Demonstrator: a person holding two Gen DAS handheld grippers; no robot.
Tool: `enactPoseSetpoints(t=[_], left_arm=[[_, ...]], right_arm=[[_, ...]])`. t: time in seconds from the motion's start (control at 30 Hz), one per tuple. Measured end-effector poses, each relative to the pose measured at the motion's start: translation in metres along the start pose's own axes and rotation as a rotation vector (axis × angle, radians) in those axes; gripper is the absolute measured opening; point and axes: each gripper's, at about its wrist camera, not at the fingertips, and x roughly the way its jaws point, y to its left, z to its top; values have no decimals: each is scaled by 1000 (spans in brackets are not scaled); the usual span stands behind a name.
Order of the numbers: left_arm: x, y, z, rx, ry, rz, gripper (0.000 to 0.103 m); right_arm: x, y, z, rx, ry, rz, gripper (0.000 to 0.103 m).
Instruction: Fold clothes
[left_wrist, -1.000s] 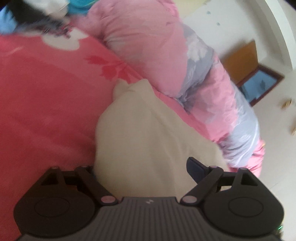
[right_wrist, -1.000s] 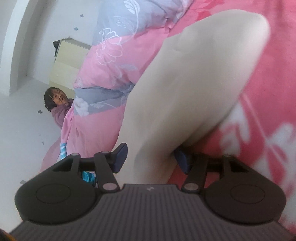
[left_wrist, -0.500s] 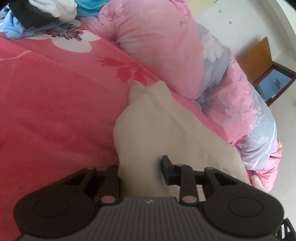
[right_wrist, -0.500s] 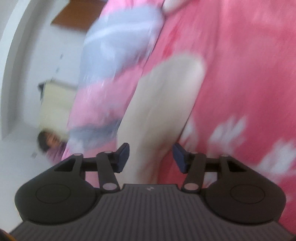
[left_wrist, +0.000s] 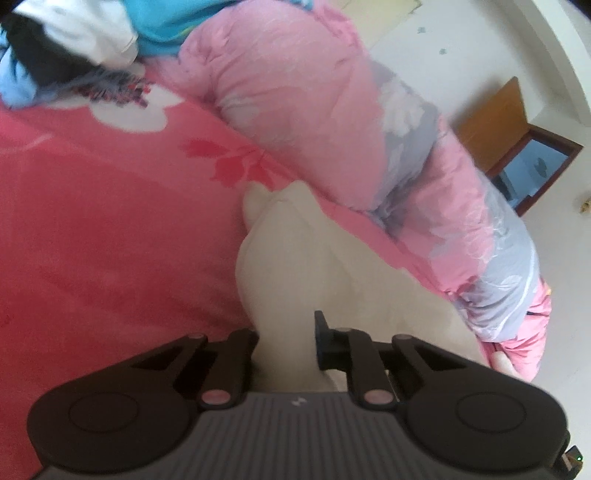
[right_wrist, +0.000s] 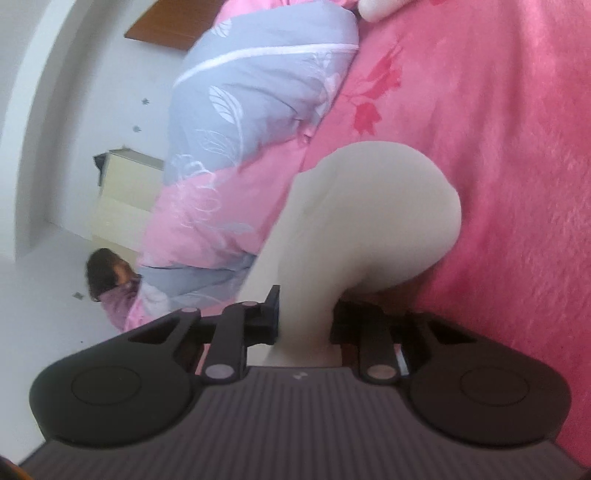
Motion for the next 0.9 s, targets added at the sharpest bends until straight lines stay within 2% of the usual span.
enactPoseSetpoints(t=[0.2, 0.4, 0.57, 0.67, 0.77, 0.83, 0.9], left_arm=[[-45, -1, 8, 1, -7, -56, 14], [-117, 23, -5, 5, 21, -62, 14], [-170, 50, -33, 6, 91, -64, 14], [-182, 67, -49, 49, 124, -49, 17], [-201, 76, -56, 113, 71, -30, 23], [-215, 80, -58, 128, 12, -13, 49], [-229, 84, -54, 143, -55, -3, 53]], right_arm=[[-23, 11, -5, 10, 18, 76, 19], [-86, 11, -33, 21, 93, 110, 19], [-151, -3, -61, 44, 172, 88, 19], [-171, -16, -62, 46, 227, 14, 25], [-193, -35, -46, 112, 197, -68, 25], [-213, -37, -36, 112, 152, -92, 28], [-234, -33, -26, 69, 81, -134, 35]])
